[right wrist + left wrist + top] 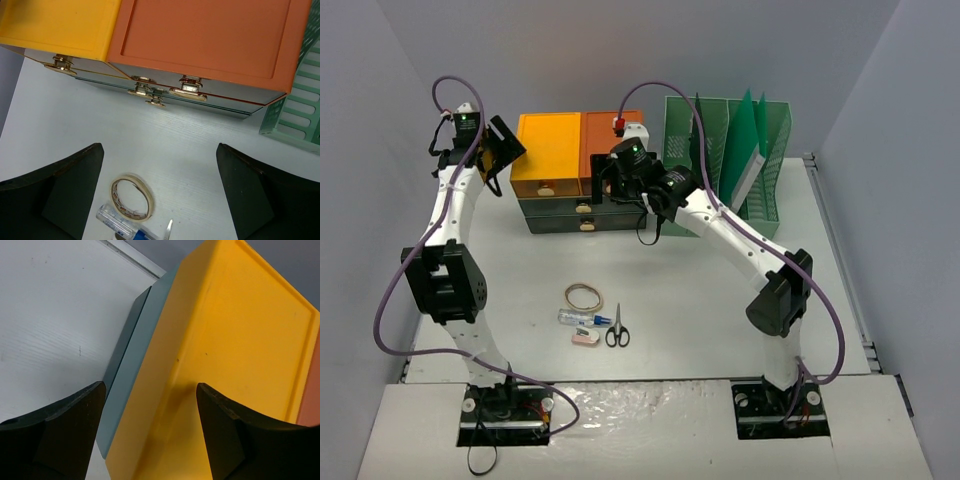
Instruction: Organize the desk
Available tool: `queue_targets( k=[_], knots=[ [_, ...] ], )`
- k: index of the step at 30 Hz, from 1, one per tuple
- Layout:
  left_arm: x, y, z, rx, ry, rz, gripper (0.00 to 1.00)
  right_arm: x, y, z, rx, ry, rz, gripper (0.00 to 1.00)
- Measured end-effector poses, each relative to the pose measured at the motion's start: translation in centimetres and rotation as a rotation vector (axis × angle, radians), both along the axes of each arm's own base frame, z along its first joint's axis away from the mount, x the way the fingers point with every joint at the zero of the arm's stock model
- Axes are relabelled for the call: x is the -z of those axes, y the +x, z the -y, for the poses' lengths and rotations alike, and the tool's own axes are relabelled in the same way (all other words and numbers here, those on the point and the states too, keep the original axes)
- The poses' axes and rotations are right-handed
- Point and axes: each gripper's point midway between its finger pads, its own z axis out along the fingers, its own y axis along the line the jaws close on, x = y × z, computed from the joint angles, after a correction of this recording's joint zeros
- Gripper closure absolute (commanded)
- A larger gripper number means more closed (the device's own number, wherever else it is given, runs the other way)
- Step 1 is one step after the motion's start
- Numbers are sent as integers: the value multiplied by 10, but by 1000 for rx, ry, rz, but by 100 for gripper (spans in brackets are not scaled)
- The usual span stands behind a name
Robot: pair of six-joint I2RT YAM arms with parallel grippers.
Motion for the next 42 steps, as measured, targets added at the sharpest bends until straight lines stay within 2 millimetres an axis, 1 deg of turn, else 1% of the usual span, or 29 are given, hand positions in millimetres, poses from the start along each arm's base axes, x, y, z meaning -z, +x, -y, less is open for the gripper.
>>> queue_targets(
  k=[2,4,8,11,14,21,24,27,32,36,39,42],
  knots=[
    [9,9,-1,19,-46,2,30,2,0,0,1,-5,-3,7],
    [8,19,-1,45,-75,23,30,4,0,1,4,-10,-5,7],
    [10,24,3,83,-118,37,30,7,1,2,12,-20,-7,8],
    [12,27,10,112,-150,43,30,16,4,3,24,-34,-13,8],
    [12,28,14,131,-164,47,31,32,8,1,38,-58,-33,9],
    [14,27,17,150,-176,42,31,91,19,-4,75,-128,-103,9],
    [14,26,17,152,-178,41,31,107,22,-3,90,-153,-110,9],
    [15,25,18,154,-179,40,31,107,27,-1,118,-169,-85,9],
    [15,23,18,157,-177,39,31,99,36,2,174,-179,-24,10],
    [15,23,18,159,-176,39,31,91,44,-1,216,-175,50,11],
    [15,23,19,161,-176,38,32,94,43,-7,229,-183,95,16],
    [15,22,19,164,-178,37,32,99,39,-13,239,-208,152,24]
  ],
)
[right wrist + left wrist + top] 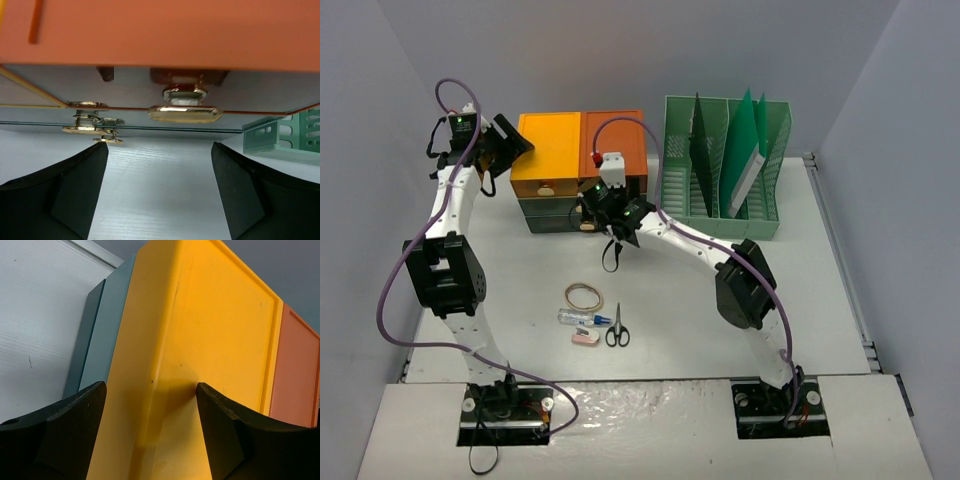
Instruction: Organize the desk
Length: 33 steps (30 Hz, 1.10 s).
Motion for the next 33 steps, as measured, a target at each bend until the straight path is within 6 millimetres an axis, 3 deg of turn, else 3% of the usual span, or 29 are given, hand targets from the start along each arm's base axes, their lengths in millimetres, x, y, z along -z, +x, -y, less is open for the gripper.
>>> queue_targets(
  k=[2,9,17,24,28,33],
  knots=[
    [0,0,0,2,-1,-1,32,2,-4,-4,0,-23,29,30],
    [0,-1,1,5,-3,-2,33,-21,-6,-12,43,-63,160,32],
    [0,-1,1,8,-4,-2,33,-36,3,8,128,-137,233,32],
    [0,-1,2,13,-3,0,36,-38,15,25,165,-160,240,41],
    [0,-1,2,15,-4,-1,36,-38,19,24,149,-152,237,51],
    [0,-1,3,17,-5,0,38,-36,20,18,117,-135,229,83]
  ],
)
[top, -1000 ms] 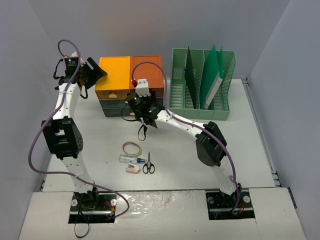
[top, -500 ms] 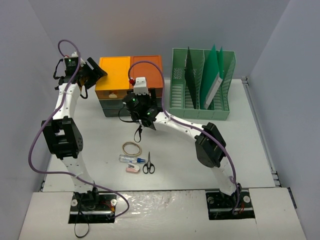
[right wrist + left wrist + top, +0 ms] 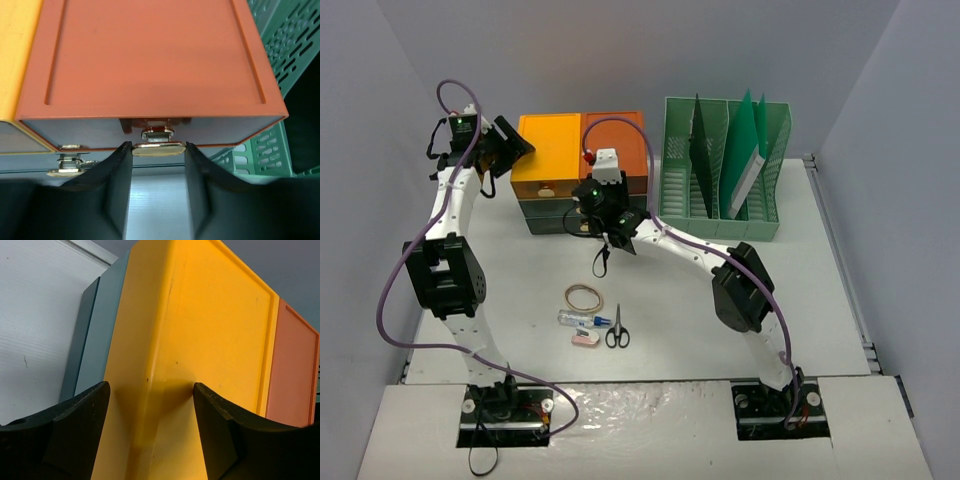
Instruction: Organize the desk
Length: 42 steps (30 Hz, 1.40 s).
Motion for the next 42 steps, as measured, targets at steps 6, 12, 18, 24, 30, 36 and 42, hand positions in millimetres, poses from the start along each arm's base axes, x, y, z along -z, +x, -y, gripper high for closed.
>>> queue_targets(
  k=[6,12,18,24,30,36,42],
  knots=[
    [-1,-1,0,3,0,2,42,1,0,0,-7,1,-4,100],
    [-2,-1,0,8,10,5,44,2,-2,0,-9,26,-9,100],
    [-2,-4,1,12,10,-3,44,0,-28,6,-36,62,-52,100],
    [-2,-7,1,15,8,-6,44,0,-67,13,-59,66,-110,100],
    [-2,-8,2,17,6,-7,44,-3,-95,17,-87,83,-172,100],
    [-2,-8,2,18,6,-8,44,5,-110,16,-120,75,-265,97],
    [-2,-8,2,17,6,-8,45,10,-110,11,-129,38,-316,86]
  ],
)
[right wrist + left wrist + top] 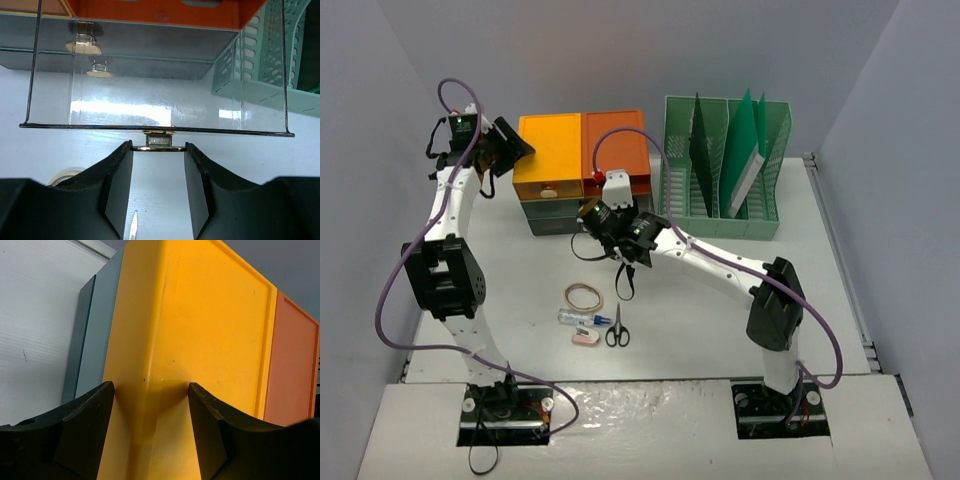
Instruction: Organize the desk
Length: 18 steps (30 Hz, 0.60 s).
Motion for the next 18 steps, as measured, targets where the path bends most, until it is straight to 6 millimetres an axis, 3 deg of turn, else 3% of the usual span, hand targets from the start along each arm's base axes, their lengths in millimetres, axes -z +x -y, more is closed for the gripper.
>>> queue_targets(
  k=[6,9,13,18],
  knots=[
    [0,0,0,0,0,0,45,1,6,-1,7,-13,-12,41],
    [0,0,0,0,1,2,45,11,9,1,8,-21,-41,24],
    [0,0,0,0,1,3,45,26,11,10,22,-52,-84,19],
    [-1,-1,0,0,2,7,45,25,10,17,40,-54,-99,17]
  ],
)
